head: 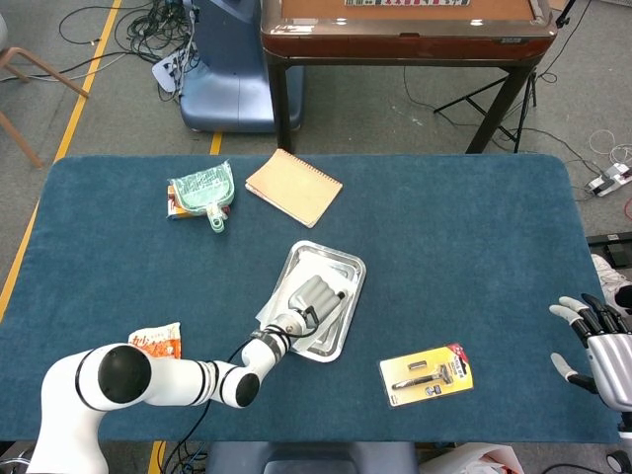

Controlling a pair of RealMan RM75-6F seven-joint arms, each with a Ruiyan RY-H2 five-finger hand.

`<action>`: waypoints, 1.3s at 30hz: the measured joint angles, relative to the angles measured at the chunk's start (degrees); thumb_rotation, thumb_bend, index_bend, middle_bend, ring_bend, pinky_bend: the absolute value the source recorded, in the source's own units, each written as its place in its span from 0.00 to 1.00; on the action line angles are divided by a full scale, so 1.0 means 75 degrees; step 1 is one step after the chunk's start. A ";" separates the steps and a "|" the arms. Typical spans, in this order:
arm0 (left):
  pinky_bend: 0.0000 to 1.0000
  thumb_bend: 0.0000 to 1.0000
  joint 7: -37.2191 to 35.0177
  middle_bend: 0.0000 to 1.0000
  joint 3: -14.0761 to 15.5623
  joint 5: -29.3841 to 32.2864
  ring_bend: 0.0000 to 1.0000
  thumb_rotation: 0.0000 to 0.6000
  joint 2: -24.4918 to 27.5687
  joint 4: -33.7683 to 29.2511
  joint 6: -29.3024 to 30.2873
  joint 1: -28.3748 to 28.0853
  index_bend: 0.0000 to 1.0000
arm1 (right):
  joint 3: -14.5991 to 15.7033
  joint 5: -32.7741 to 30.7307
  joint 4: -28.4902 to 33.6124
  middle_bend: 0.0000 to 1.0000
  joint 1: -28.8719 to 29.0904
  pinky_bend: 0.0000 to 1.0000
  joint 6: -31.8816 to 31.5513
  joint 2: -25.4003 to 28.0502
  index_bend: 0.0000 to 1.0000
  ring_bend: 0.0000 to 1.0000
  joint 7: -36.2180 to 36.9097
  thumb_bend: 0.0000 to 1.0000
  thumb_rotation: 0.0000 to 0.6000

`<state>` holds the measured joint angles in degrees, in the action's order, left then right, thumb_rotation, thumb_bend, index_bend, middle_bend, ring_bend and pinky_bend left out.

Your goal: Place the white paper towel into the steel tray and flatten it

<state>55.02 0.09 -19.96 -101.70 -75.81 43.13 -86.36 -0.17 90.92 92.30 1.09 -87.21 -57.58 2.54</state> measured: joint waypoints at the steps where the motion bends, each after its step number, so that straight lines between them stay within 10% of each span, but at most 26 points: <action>1: 0.95 0.53 0.0036 0.99 0.0012 0.0073 0.98 1.00 -0.0017 0.0028 0.0033 -0.0016 0.10 | -0.0001 0.0000 0.0002 0.20 -0.0002 0.18 -0.0003 0.0003 0.25 0.08 -0.0004 0.26 1.00; 39: 0.95 0.53 0.1690 0.99 0.0044 0.1795 0.98 1.00 -0.0305 0.0449 0.0837 -0.0171 0.11 | 0.0014 0.0040 -0.0064 0.20 -0.0145 0.18 -0.0191 -0.0008 0.25 0.08 0.0079 0.26 1.00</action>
<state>67.70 0.42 -6.49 -103.99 -72.44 49.41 -87.64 -0.07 91.21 91.82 0.00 -88.65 -57.64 3.13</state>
